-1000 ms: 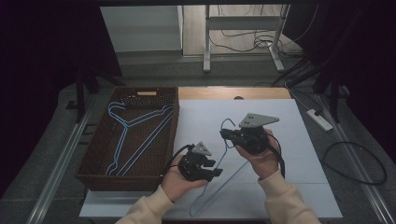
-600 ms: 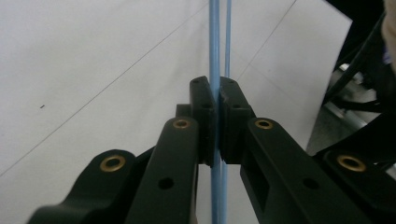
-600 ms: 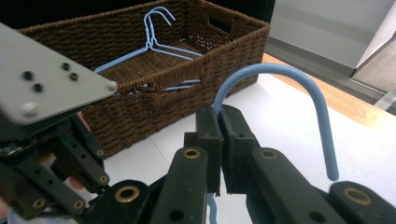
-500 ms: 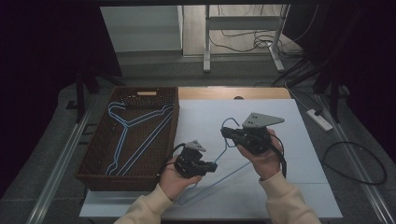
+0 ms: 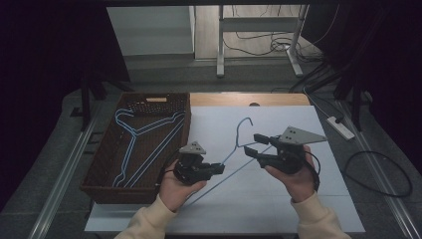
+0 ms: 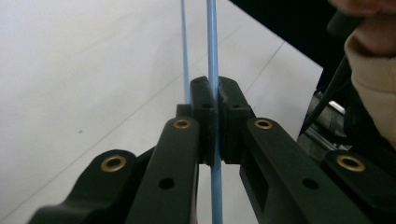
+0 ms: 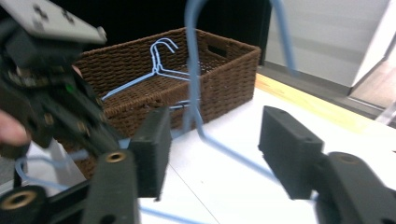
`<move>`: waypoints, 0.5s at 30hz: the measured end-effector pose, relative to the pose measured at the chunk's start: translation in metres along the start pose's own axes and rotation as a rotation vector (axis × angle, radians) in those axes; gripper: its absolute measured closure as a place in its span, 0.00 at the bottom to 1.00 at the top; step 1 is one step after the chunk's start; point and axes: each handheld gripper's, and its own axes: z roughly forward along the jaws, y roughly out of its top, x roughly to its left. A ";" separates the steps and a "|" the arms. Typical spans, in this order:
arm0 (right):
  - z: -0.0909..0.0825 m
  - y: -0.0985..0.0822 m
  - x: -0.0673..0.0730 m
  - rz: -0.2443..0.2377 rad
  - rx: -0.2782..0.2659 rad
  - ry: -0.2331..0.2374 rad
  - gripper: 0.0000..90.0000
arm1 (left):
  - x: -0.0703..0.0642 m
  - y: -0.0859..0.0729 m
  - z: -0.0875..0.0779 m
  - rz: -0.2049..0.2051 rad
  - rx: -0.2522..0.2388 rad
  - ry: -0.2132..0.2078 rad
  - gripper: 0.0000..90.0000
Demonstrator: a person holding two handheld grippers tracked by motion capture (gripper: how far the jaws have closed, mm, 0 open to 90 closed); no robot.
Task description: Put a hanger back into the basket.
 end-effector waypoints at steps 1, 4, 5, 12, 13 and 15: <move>-0.003 -0.003 0.000 0.002 -0.003 -0.004 0.42 | 0.001 0.001 -0.004 -0.001 -0.010 0.002 0.96; -0.008 -0.014 -0.002 0.004 0.014 -0.020 0.37 | 0.004 0.003 -0.016 -0.006 -0.034 0.006 0.96; -0.008 -0.014 -0.002 0.004 0.014 -0.020 0.37 | 0.004 0.003 -0.016 -0.006 -0.034 0.006 0.96; -0.016 -0.043 -0.013 0.033 0.061 -0.052 0.30 | 0.016 0.005 -0.047 -0.018 -0.097 0.025 0.96; -0.017 -0.048 -0.015 0.038 0.072 -0.059 0.30 | 0.018 0.005 -0.051 -0.018 -0.104 0.028 0.96; -0.020 -0.056 -0.018 0.046 0.082 -0.068 0.28 | 0.021 0.005 -0.061 -0.016 -0.124 0.036 0.96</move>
